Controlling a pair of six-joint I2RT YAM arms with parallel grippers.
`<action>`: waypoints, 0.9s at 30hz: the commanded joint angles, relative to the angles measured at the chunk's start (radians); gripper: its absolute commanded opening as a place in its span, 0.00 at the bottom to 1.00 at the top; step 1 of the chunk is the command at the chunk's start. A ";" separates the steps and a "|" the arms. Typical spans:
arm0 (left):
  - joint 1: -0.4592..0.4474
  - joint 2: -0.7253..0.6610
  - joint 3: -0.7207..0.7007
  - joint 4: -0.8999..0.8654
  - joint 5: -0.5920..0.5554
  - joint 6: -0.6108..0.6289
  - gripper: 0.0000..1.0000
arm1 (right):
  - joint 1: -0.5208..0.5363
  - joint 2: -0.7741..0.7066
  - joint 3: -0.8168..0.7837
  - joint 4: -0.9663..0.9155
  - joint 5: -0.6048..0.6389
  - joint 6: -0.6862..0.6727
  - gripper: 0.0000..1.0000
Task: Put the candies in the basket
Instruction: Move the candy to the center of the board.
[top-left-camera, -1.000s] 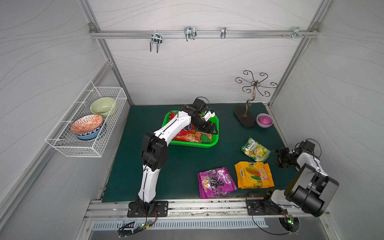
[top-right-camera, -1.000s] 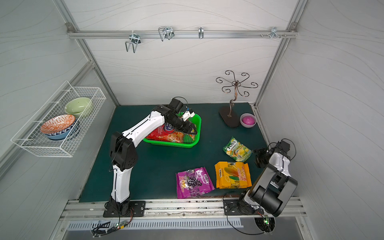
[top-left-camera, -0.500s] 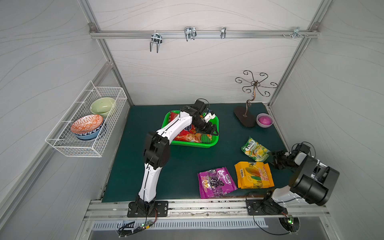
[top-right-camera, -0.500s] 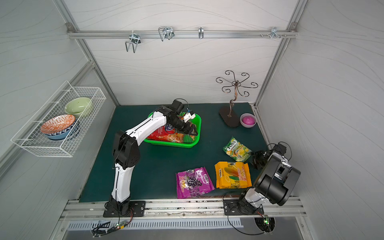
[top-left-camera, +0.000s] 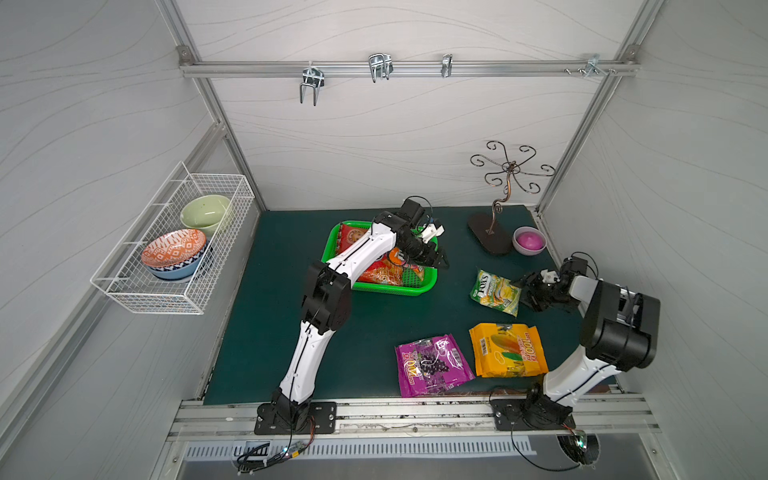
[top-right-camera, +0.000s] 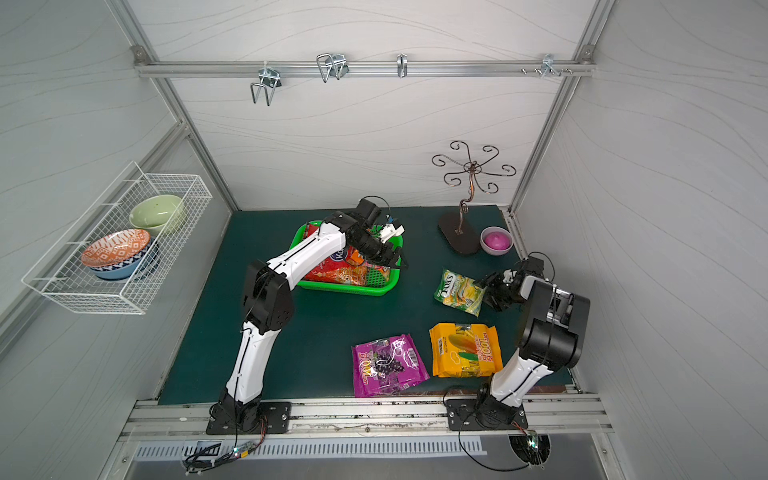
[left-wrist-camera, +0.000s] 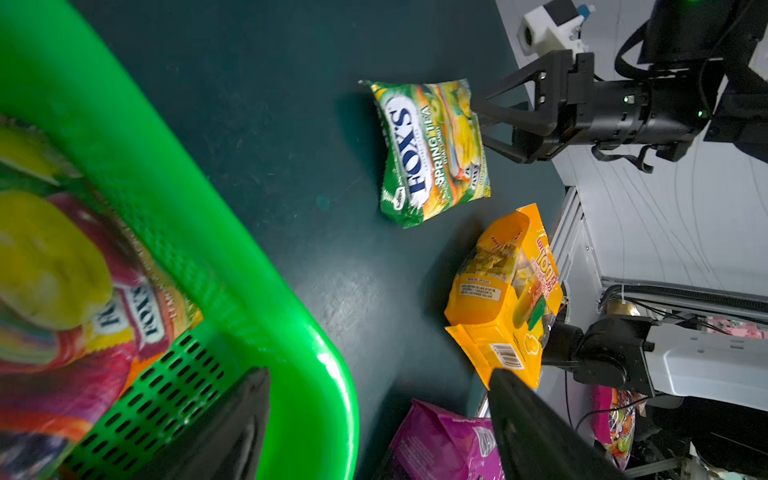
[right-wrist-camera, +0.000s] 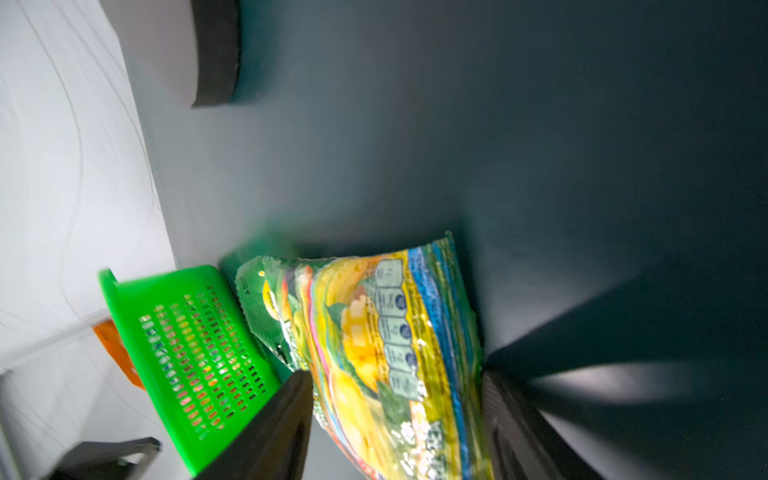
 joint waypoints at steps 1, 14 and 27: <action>-0.039 0.057 0.085 0.033 0.006 -0.019 0.85 | 0.043 0.049 0.022 -0.040 0.043 -0.077 0.65; -0.077 0.213 0.133 0.130 -0.092 -0.093 0.76 | 0.117 0.070 0.046 -0.041 0.004 -0.119 0.58; -0.079 0.350 0.237 0.158 -0.174 -0.125 0.70 | 0.176 0.094 0.054 -0.034 -0.017 -0.126 0.55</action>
